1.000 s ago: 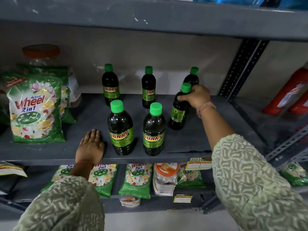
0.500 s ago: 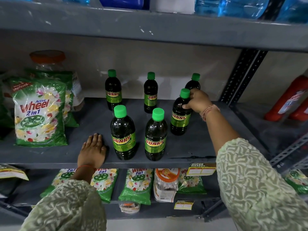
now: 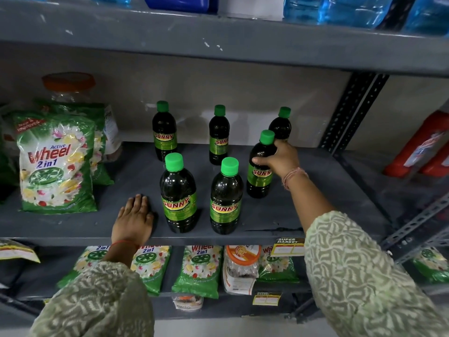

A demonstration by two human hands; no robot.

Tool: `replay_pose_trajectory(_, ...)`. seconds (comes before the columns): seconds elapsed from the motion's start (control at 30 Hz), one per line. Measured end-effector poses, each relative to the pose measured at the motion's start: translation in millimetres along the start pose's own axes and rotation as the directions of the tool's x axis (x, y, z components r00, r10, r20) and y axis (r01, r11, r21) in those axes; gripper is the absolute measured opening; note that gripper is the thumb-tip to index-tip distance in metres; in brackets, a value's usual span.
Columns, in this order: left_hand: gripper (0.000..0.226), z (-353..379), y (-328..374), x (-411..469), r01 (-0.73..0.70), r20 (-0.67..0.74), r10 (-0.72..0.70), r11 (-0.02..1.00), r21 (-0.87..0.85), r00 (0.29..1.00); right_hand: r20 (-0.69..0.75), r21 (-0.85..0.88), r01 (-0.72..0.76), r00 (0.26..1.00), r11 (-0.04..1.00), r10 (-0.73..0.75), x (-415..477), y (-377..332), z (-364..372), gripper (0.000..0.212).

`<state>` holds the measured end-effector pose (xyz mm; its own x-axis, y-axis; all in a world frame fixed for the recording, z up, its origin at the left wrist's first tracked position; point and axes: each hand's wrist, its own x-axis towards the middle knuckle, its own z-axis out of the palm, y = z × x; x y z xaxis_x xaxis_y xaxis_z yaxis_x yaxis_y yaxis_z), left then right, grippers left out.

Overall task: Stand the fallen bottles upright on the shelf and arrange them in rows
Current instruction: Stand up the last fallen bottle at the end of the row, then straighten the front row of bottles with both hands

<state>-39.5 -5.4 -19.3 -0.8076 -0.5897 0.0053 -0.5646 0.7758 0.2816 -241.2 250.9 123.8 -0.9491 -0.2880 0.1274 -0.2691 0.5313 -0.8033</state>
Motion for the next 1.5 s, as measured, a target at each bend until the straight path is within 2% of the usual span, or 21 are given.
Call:
replay_pose_trajectory(0.2, 0.054, -0.3, -0.3, 1.7, -0.007, 0.008, 0.007, 1.000, 0.000, 1.000, 0.053, 0.151, -0.027, 0.998, 0.988, 0.019, -0.7, 3.5, 3.2, 0.043)
replay_pose_trajectory(0.4, 0.054, -0.7, -0.9, 0.9, -0.014, 0.027, 0.013, 1.000, 0.027, 1.000, 0.082, 0.028, -0.016, 0.997, 0.999, 0.014, -22.4, 4.4, -6.5, 0.041)
replay_pose_trajectory(0.57, 0.054, -0.1, -0.3, 1.2, -0.012, 0.029, 0.011, 1.000, 0.022, 1.000, 0.131, 0.050, 0.001, 0.991, 0.999, -0.008, -66.2, 8.5, -16.6, 0.045)
replay_pose_trajectory(1.0, 0.053, 2.1, -2.1, 1.2, -0.010, 0.007, 0.010, 0.999, -0.033, 1.000, 0.049, 0.060, 0.052, 0.997, 0.997, -0.055, -95.0, 11.6, -18.8, 0.042)
replay_pose_trajectory(1.07, 0.052, 2.8, -1.8, 2.7, -0.005, 0.002, 0.005, 0.997, -0.078, 1.000, 0.059, 0.087, 0.059, 0.996, 0.994, -0.064, -95.2, 15.7, -16.0, 0.050)
replay_pose_trajectory(1.13, 0.049, -1.0, 0.9, -3.6, 0.056, -0.046, -0.069, 0.970, -0.238, 0.997, 0.100, 0.178, 0.060, 0.992, 0.982, -0.079, -99.9, 23.6, -11.4, 0.072)
replay_pose_trajectory(1.2, 0.051, -3.8, 4.7, -24.5, 0.105, -0.210, -0.222, 0.883, -0.458, 0.952, 0.085, 0.246, 0.017, 0.996, 0.969, -0.039, -107.5, 43.2, -0.7, 0.100)
replay_pose_trajectory(1.27, 0.065, -2.3, 18.3, -65.2, 0.062, -0.352, -0.281, 0.850, -0.523, 0.893, 0.059, 0.211, -0.076, 0.996, 0.975, 0.065, -116.3, 72.5, 14.2, 0.114)
replay_pose_trajectory(1.3, 0.073, 2.0, 30.9, -87.7, -0.008, -0.370, -0.218, 0.853, -0.521, 0.903, 0.047, 0.167, -0.112, 0.993, 0.980, 0.106, -119.6, 85.7, 22.1, 0.115)
replay_pose_trajectory(1.37, 0.089, 14.9, 63.0, -117.4, -0.102, -0.280, -0.053, 0.853, -0.512, 0.959, -0.006, 0.070, -0.126, 0.992, 0.989, 0.127, -125.9, 98.5, 36.7, 0.106)
replay_pose_trajectory(1.43, 0.098, 23.5, 98.3, -123.1, -0.107, -0.196, 0.007, 0.857, -0.504, 0.981, -0.110, 0.028, -0.111, 0.987, 0.993, 0.114, -127.3, 102.3, 47.6, 0.098)
replay_pose_trajectory(1.5, 0.100, 26.4, 127.0, -115.2, -0.126, -0.226, 0.022, 0.881, -0.457, 0.974, -0.189, 0.004, -0.092, 0.978, 0.996, 0.091, -125.2, 104.5, 54.9, 0.093)
